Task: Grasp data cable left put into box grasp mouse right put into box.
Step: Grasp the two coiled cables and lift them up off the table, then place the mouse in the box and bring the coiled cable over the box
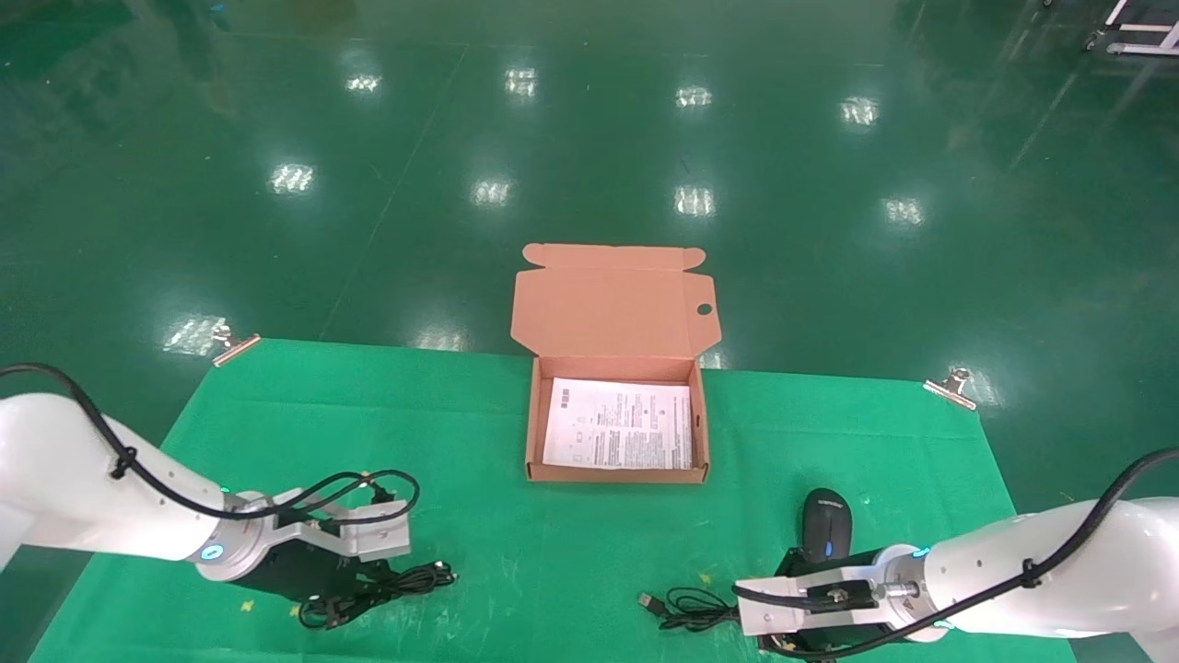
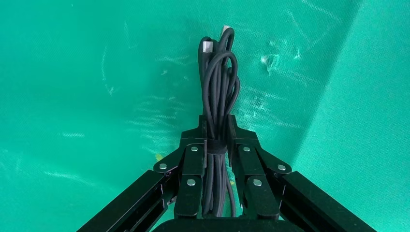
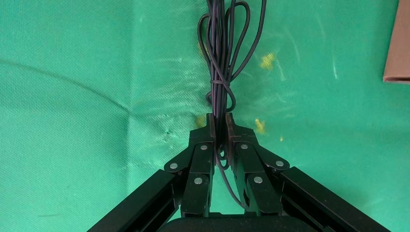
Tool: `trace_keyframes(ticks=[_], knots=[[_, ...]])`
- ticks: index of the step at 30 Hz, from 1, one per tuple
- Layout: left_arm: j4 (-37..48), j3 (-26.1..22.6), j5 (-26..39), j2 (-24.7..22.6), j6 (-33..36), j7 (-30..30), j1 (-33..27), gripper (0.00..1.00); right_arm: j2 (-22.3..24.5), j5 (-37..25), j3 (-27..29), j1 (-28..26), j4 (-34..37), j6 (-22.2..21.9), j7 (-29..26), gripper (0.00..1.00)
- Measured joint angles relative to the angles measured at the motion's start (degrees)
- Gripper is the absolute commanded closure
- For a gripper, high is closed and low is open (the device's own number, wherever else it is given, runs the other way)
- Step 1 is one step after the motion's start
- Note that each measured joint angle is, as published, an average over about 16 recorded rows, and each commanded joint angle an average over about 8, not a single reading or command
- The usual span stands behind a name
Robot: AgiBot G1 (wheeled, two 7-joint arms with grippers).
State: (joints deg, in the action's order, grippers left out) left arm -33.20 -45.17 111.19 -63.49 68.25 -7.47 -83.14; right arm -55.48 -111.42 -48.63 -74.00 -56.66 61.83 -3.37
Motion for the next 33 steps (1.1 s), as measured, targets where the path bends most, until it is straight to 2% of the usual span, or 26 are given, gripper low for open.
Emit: trace_keyframes(ticks=[12, 17, 24, 33], knots=[[-8.9, 2.0, -0.2, 4.1, -1.1, -0.3, -4.2, 1.0, 7.7, 1.2, 5.6, -4.7, -10.6, -0.9, -8.7, 1.0], [-15.1, 3.0, 1.2, 5.5, -3.5, -2.1, -6.5, 1.0, 8.5, 0.3, 8.1, -9.0, -13.8, -2.8, -11.2, 1.0], [-22.7, 4.0, 5.1, 5.3, -8.2, -6.1, -9.0, 1.0, 4.0, -0.4, 9.9, -15.7, -12.9, -6.5, -10.5, 1.0], [-28.1, 4.3, 11.5, 3.0, -13.5, -11.5, -11.0, 1.0, -5.4, 1.1, 10.3, -22.8, -4.6, -10.7, -4.3, 1.0]])
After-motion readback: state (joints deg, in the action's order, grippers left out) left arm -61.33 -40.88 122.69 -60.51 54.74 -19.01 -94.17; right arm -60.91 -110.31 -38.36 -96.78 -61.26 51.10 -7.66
